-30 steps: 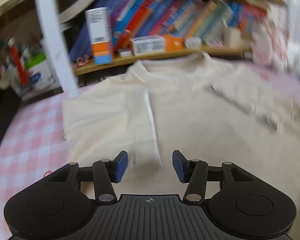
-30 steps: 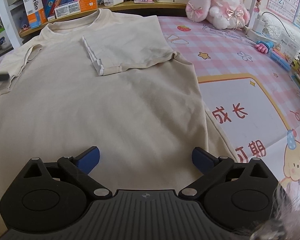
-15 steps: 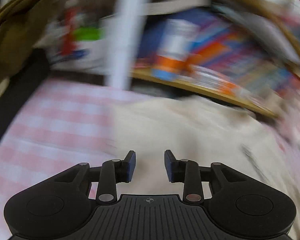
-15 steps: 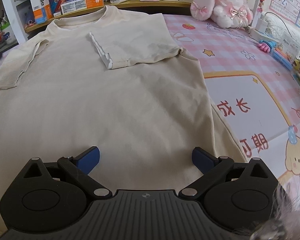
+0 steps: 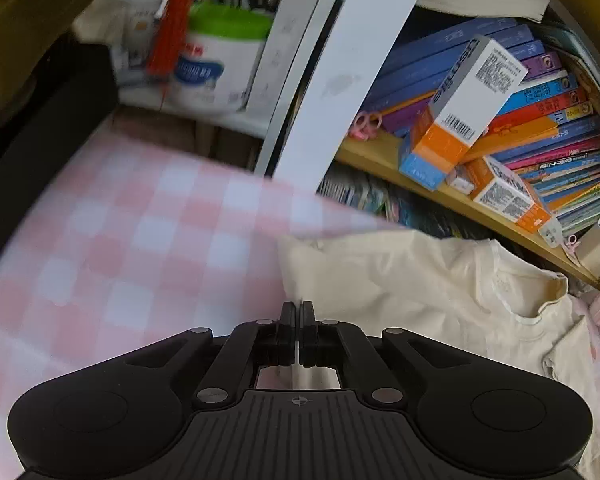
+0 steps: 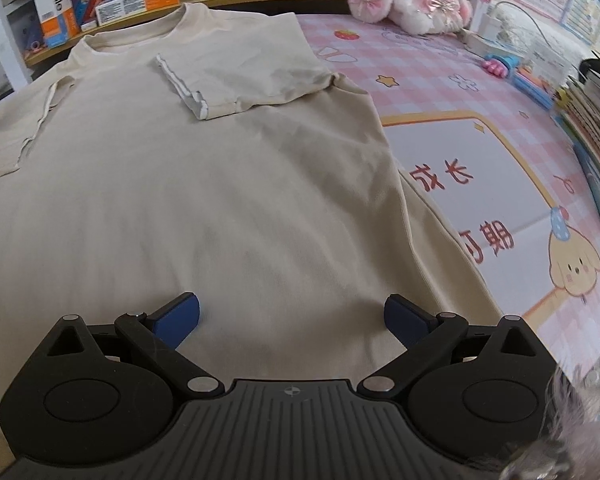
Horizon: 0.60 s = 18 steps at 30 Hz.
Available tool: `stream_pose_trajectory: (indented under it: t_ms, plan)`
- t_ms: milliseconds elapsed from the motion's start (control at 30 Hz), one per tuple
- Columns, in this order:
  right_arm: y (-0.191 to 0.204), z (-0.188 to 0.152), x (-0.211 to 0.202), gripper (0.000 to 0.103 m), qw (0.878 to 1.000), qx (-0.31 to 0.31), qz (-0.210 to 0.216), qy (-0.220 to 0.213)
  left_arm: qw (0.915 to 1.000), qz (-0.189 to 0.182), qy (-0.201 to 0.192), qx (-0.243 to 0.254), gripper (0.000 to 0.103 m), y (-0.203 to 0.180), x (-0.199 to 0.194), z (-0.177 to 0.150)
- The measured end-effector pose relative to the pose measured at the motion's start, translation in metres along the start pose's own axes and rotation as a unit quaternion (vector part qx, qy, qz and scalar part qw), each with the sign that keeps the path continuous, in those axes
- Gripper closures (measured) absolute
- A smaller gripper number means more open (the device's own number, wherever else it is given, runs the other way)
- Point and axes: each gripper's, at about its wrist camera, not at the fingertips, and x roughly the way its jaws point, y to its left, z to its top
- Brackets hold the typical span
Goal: Fold clothes
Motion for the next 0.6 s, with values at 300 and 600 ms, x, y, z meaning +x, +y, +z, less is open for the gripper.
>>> stream_pose_trajectory:
  t_ms: [300, 600]
  plan:
    - [0.003, -0.006, -0.002, 0.003, 1.0, 0.004, -0.008, -0.012, 0.9999, -0.003, 0.009, 0.013, 0.099, 0.003, 0.006, -0.002]
    - [0.002, -0.006, -0.004, 0.003, 0.999, -0.031, 0.003, -0.017, 0.9972, -0.047, -0.028, 0.05, 0.074, -0.006, -0.077, -0.056]
